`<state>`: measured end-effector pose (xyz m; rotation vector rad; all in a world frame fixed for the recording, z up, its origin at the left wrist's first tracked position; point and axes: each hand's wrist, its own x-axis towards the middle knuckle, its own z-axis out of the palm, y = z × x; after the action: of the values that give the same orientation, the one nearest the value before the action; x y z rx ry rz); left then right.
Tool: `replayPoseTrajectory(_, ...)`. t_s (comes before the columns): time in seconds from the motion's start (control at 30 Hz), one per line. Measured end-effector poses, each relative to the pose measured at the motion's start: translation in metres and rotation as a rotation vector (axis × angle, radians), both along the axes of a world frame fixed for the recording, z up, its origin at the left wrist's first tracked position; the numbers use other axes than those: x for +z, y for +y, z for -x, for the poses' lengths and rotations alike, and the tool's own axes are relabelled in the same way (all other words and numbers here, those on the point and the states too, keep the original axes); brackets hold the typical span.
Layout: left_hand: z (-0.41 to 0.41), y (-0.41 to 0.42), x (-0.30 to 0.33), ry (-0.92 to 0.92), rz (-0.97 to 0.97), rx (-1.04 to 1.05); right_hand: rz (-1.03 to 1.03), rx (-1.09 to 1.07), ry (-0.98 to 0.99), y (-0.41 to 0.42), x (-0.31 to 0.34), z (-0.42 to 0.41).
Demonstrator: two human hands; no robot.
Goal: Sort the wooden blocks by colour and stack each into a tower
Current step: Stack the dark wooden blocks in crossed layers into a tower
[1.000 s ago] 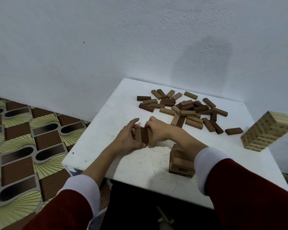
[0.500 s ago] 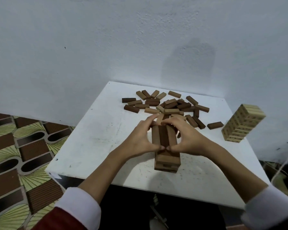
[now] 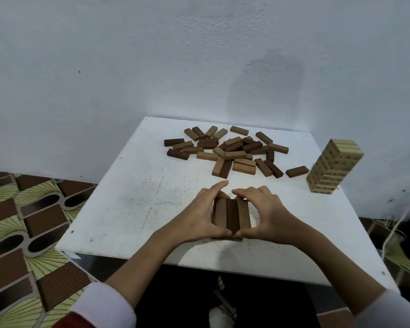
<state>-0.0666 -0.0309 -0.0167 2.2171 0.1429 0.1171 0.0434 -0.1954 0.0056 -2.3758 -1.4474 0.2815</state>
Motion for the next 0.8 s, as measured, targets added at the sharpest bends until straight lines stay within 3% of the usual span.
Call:
replayPoseTrajectory(0.53,0.0,0.004,-0.01,0.011,0.015,0.024,-0.101,-0.105,0.308,-0.007,-0.015,0.003)
replayPoseTrajectory(0.8,-0.001,0.002,-0.016,-0.002,0.042,0.031,-0.129,-0.099,0.339,-0.004,-0.02,0.005)
